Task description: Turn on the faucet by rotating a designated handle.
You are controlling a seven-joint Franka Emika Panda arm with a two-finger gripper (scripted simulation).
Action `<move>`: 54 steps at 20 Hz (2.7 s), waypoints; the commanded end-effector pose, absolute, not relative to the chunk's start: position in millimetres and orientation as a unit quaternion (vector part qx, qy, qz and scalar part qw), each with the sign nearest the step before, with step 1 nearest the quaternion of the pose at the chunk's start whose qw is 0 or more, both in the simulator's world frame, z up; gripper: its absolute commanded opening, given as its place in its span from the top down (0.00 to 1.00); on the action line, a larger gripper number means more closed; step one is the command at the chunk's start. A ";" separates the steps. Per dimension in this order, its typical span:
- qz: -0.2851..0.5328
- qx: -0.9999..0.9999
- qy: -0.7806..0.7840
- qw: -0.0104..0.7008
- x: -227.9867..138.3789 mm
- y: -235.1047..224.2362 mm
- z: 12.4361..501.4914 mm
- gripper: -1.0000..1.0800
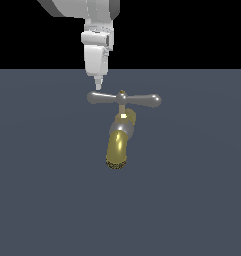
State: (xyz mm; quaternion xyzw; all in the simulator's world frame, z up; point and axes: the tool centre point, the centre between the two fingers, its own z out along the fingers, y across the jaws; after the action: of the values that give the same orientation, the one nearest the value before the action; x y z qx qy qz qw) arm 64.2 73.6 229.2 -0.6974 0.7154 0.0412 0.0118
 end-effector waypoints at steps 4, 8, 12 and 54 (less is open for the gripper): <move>0.018 -0.665 0.747 0.004 79.1 79.6 211.4 1.00; 0.007 -0.650 0.760 0.001 85.3 82.5 203.7 1.00; 0.001 -0.643 0.766 0.000 88.4 84.1 200.0 1.00; -0.004 -0.639 0.769 0.001 9.9 100.9 199.5 1.00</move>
State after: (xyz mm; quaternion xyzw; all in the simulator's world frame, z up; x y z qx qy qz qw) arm 10.6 101.9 199.5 -0.6390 0.7692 -0.0032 0.0020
